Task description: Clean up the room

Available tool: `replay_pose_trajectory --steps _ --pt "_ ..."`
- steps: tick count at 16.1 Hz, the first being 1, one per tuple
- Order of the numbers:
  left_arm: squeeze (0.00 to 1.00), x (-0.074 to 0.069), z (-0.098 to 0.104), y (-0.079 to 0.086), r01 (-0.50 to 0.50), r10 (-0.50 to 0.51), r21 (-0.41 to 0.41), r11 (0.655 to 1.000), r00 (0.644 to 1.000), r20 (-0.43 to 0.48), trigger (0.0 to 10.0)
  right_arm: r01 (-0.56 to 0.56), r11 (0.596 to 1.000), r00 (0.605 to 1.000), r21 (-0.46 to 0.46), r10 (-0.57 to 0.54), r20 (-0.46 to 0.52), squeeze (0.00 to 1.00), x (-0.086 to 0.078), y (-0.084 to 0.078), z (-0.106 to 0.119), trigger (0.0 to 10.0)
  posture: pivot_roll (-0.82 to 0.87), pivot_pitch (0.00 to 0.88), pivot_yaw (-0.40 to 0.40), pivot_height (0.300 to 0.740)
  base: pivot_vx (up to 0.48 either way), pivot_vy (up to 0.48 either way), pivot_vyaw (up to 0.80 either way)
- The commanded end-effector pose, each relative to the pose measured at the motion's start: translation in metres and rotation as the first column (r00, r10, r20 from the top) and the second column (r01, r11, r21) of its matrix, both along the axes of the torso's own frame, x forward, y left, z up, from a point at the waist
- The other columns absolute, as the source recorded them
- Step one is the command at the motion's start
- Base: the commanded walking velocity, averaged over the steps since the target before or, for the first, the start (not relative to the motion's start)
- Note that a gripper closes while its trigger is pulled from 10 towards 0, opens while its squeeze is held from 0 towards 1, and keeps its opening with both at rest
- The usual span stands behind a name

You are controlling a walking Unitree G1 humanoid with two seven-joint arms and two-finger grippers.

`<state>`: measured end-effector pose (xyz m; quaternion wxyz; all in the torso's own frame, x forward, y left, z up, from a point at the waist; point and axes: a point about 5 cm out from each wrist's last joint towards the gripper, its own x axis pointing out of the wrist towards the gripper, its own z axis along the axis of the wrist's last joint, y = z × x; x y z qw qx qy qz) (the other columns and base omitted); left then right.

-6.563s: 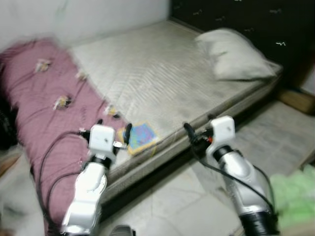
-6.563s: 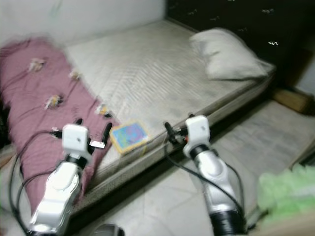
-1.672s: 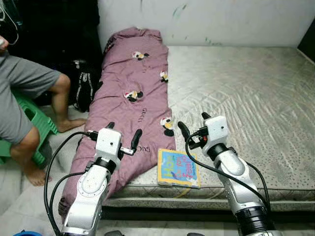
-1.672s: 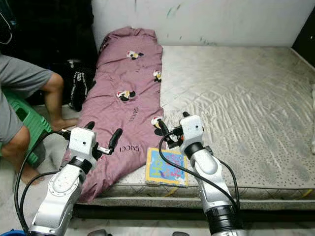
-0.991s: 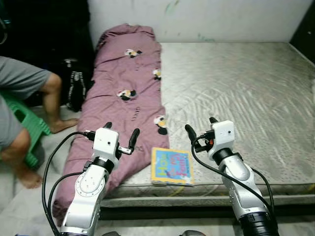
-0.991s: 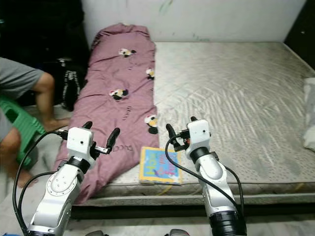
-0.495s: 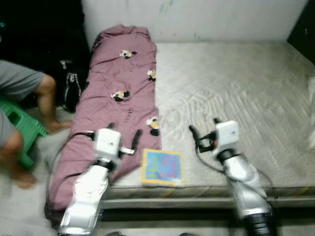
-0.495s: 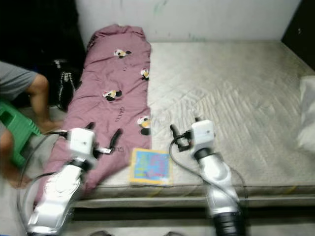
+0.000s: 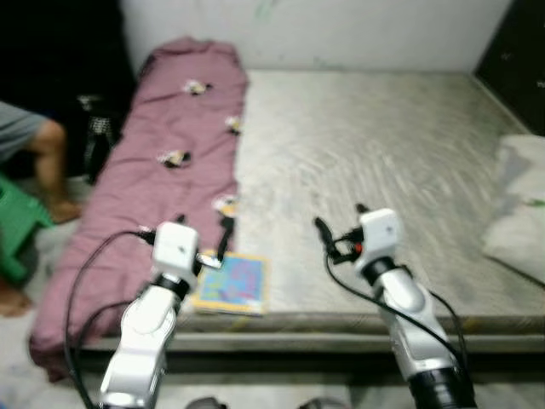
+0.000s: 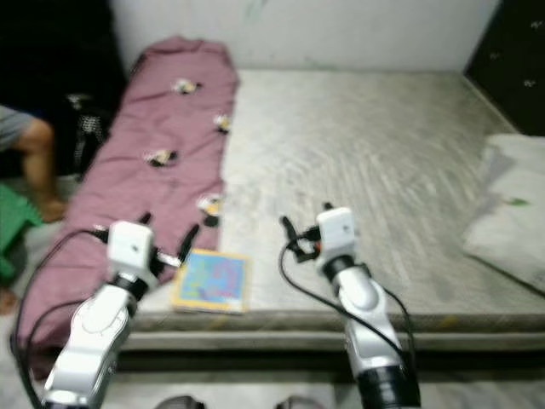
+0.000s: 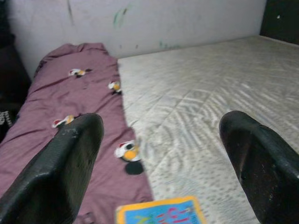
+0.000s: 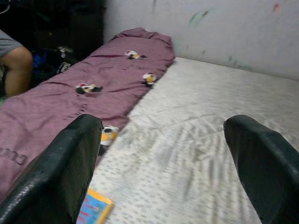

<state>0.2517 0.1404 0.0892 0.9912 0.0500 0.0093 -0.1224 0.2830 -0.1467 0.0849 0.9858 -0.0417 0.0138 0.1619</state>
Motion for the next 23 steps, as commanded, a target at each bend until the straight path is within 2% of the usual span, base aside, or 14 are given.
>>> replay_pose_trajectory --steps 1,8,16,23 --pt "0.0 -0.0002 0.0004 -0.0054 0.015 -0.015 -0.005 1.0 1.0 0.002 10.0 0.013 1.0 1.0 -0.013 -0.013 0.004 0.0 0.0006 -0.0061 0.0012 10.0 -0.04 0.0 -0.003 0.74 0.0 -0.322 0.0" --pt "0.0 -0.0001 -0.0002 -0.0063 0.022 -0.022 -0.004 1.0 1.0 0.004 10.0 0.009 1.0 1.0 -0.022 -0.009 0.001 0.0 0.0012 -0.0058 0.0001 10.0 -0.04 0.0 -0.005 0.74 0.0 -0.325 0.0" --pt "0.0 -0.0025 0.003 -0.0111 0.076 -0.075 -0.053 0.996 0.997 0.022 10.0 0.013 0.999 1.0 -0.032 -0.013 0.0 0.0 0.0028 -0.007 0.0003 10.0 -0.04 0.0 -0.009 0.74 0.0 0.0 0.0" --pt "0.0 -0.0036 0.0034 -0.0106 0.086 -0.085 -0.062 0.994 0.996 0.022 10.0 0.011 1.0 1.0 -0.028 -0.011 -0.007 0.0 0.0017 -0.0058 -0.0017 10.0 -0.04 0.0 -0.007 0.74 0.0 0.0 0.0"
